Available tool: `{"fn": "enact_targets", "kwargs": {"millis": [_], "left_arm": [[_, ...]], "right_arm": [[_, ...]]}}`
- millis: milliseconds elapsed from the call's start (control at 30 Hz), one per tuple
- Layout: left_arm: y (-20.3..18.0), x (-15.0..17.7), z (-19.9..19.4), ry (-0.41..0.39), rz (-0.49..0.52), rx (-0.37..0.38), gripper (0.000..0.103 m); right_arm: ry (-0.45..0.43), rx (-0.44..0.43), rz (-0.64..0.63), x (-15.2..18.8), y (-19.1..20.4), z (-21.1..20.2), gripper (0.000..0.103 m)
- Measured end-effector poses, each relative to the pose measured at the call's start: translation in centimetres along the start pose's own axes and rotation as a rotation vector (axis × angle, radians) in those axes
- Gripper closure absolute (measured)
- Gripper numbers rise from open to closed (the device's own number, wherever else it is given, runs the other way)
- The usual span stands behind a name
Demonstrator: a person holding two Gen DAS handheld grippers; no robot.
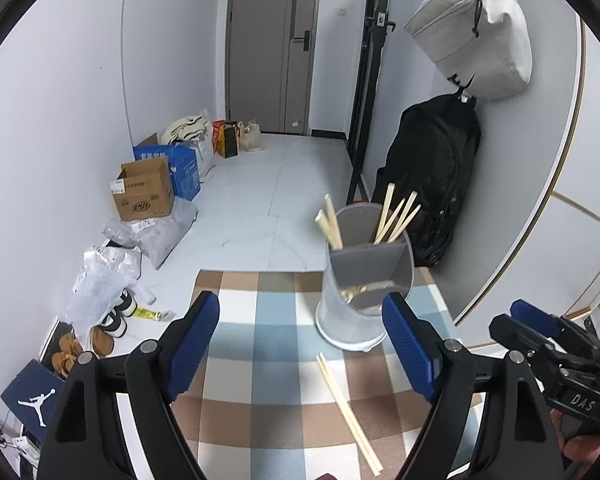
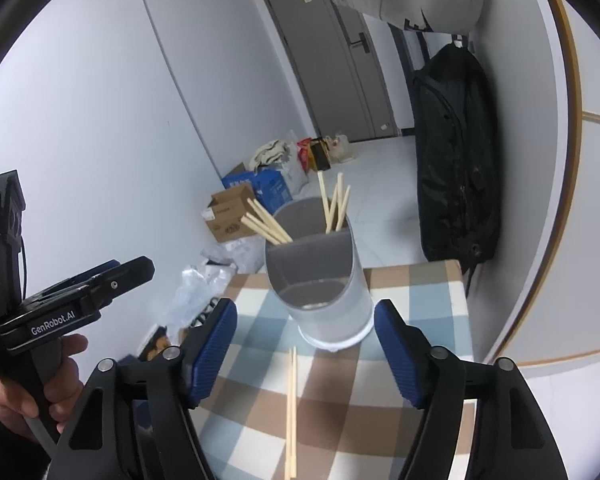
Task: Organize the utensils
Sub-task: 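Move both open tools back down to the last chopsticks on the rug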
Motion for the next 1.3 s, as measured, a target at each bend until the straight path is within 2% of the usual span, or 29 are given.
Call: {"fn": "enact_targets", "kwargs": {"millis": [200,400,767,867,900,967,1167,1233,1300], "left_arm": [[0.8,3.0,1.7,0.019,-0.058,0.010,0.018],[2.1,5.3,3.7,0.060,-0.133,0.007,0.018],[3.8,6.4,4.5,0.081,-0.154,-0.034,0.018],[4.6,6.7,5.1,0.108,-0.166,-0.044,0.018],[4.9,6.9,5.3,0.116,-0.172,-0.047,0.018],[5.3,7.2,5.7,0.134,-0.185,-0.048,0.018],[5.8,7.4,6.0,0.150,-0.173,-0.047,0.018],[5.9,7.5,6.1,0.156,-0.173,-0.039,0.018],[5.9,7.6,6.1,0.160,-0.171,-0.036,0.018]], "right_arm": [[0.037,0.026,-0.013,2.1,-0.6,1.5,0.029],[0.111,0.068,-0.044,4.6,-1.6,4.1,0.029],[0.268,0.116,-0.100,8.3,-1.9,9.0,0.029],[0.317,0.123,-0.125,9.6,-1.7,10.4,0.030],[0.325,0.127,-0.129,9.8,-1.7,10.7,0.031],[0.357,0.122,-0.147,10.6,-1.5,11.6,0.041],[0.449,0.121,-0.172,12.9,-1.2,13.9,0.058],[0.462,0.132,-0.185,13.2,-1.2,14.4,0.059],[0.468,0.151,-0.201,13.5,-1.3,14.8,0.065]]}}
Point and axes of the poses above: each gripper's, at about its wrist camera, not at the fingertips, and z roughly the way its jaws point, y to its left, x to its underside, the point moved 8 cm from there along z, roughly the way its jaws point, and after that the axes turned 8 degrees about z, right-handed, at the moved point
